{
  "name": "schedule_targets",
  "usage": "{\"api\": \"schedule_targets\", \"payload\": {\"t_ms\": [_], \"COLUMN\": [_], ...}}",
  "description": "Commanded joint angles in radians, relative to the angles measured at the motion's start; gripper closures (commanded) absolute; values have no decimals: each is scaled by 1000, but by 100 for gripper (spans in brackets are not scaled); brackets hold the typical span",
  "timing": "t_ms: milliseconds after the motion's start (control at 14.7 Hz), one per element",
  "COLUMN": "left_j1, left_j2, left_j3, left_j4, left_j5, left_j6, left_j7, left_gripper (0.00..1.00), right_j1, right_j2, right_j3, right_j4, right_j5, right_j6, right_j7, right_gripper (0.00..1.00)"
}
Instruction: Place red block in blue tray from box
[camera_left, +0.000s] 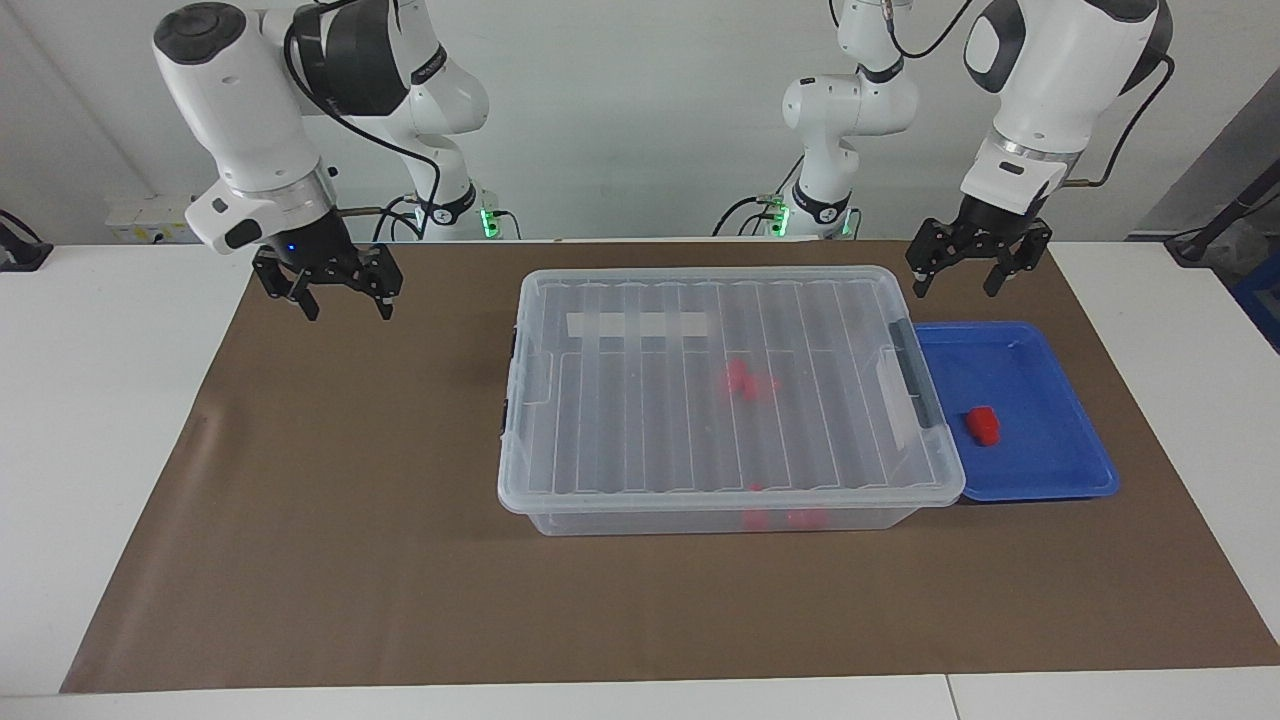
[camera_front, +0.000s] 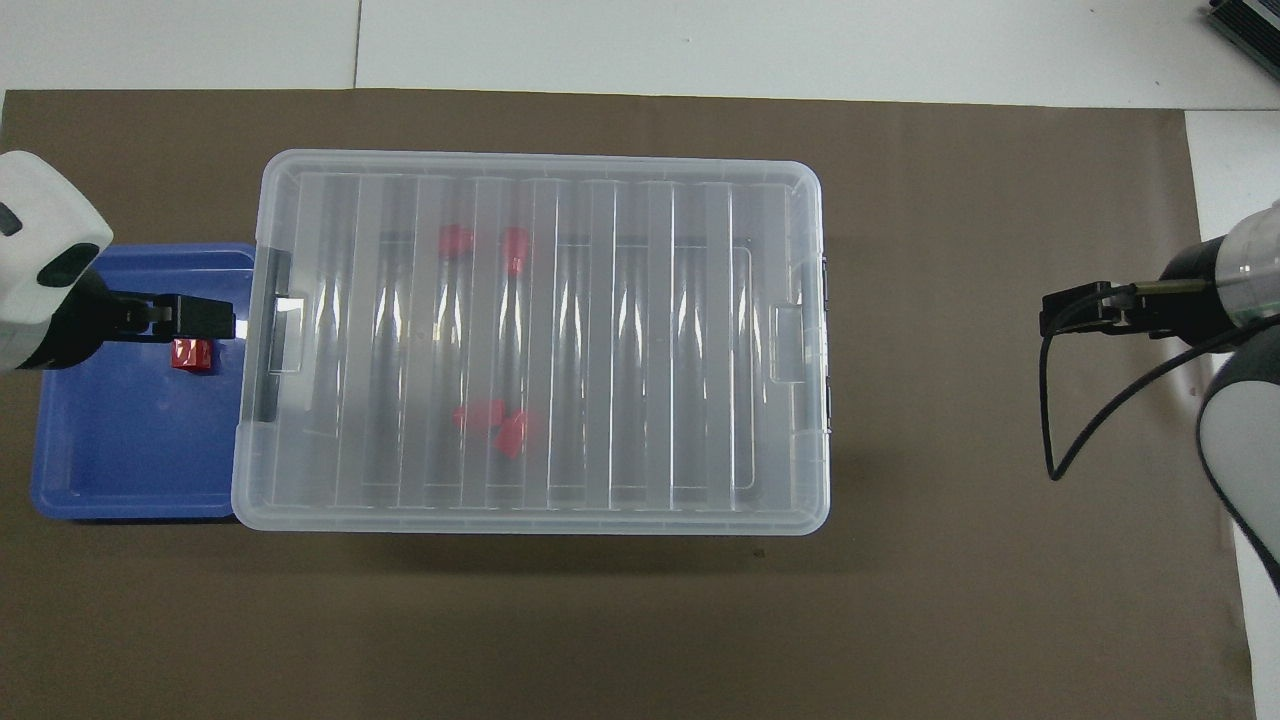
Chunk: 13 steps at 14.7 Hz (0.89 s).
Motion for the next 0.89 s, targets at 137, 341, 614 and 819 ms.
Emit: {"api": "schedule_targets", "payload": {"t_ms": [137, 341, 614, 819], "left_j1": [30, 30, 29, 29], "left_j2": [-26, -26, -26, -26], "left_j3": [-26, -26, -25, -26], "left_j4": [-24, -24, -24, -24], "left_j5": [-13, -13, -13, -13], "left_j6": [-9, -10, -9, -10], "left_j7": [22, 22, 23, 20], "left_gripper": [0, 0, 0, 0], "right_j1": [-20, -19, -16, -22], "right_j2": [33, 44, 17, 9], "right_j3": [11, 11, 15, 11], "right_j4": [152, 192, 161, 151], "right_j5": [-14, -28, -28, -20], "right_j6": [-150, -207, -239, -261], "right_j7": [2, 3, 8, -3], "right_gripper": [0, 0, 0, 0]}}
